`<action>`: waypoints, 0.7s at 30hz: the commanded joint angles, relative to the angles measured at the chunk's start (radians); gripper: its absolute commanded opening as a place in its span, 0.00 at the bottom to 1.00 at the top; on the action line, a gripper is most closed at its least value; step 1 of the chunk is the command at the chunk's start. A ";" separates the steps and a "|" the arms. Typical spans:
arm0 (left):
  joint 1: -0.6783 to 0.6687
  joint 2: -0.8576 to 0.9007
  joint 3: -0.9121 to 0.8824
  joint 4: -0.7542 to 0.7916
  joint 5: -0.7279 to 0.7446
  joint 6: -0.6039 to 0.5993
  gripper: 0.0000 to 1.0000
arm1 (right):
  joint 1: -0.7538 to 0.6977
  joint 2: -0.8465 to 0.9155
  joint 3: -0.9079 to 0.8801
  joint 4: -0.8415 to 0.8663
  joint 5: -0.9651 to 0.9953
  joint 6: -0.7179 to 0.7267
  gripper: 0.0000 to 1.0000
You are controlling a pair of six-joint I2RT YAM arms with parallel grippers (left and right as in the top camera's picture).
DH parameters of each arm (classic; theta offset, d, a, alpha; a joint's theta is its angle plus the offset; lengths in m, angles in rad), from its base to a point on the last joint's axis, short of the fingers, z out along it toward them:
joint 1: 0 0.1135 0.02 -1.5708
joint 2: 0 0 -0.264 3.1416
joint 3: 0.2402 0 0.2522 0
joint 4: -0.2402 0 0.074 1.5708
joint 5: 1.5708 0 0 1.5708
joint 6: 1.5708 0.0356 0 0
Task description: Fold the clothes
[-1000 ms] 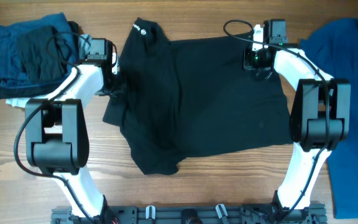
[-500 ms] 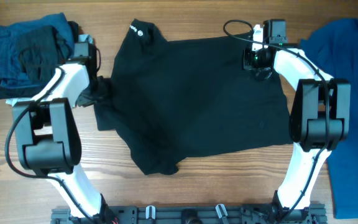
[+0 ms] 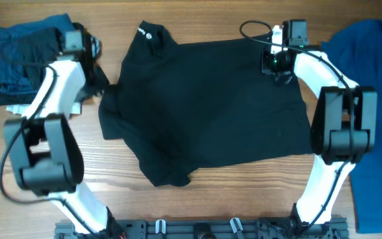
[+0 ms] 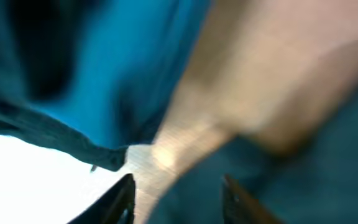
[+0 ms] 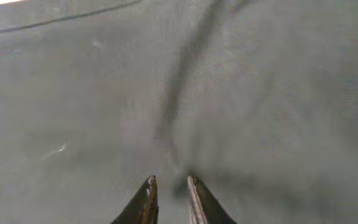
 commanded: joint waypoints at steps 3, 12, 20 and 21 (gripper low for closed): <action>-0.016 -0.142 0.049 -0.087 0.255 -0.010 0.50 | -0.013 -0.253 0.000 -0.212 0.022 0.085 0.20; -0.151 -0.220 0.045 -0.361 0.268 -0.033 0.43 | -0.060 -0.550 -0.015 -0.718 0.105 0.289 0.29; -0.282 -0.480 -0.161 -0.341 0.280 -0.135 0.48 | -0.066 -0.707 -0.212 -0.913 0.156 0.458 0.90; -0.298 -0.505 -0.197 -0.326 0.280 -0.145 0.51 | -0.072 -0.716 -0.251 -0.909 0.156 0.475 0.91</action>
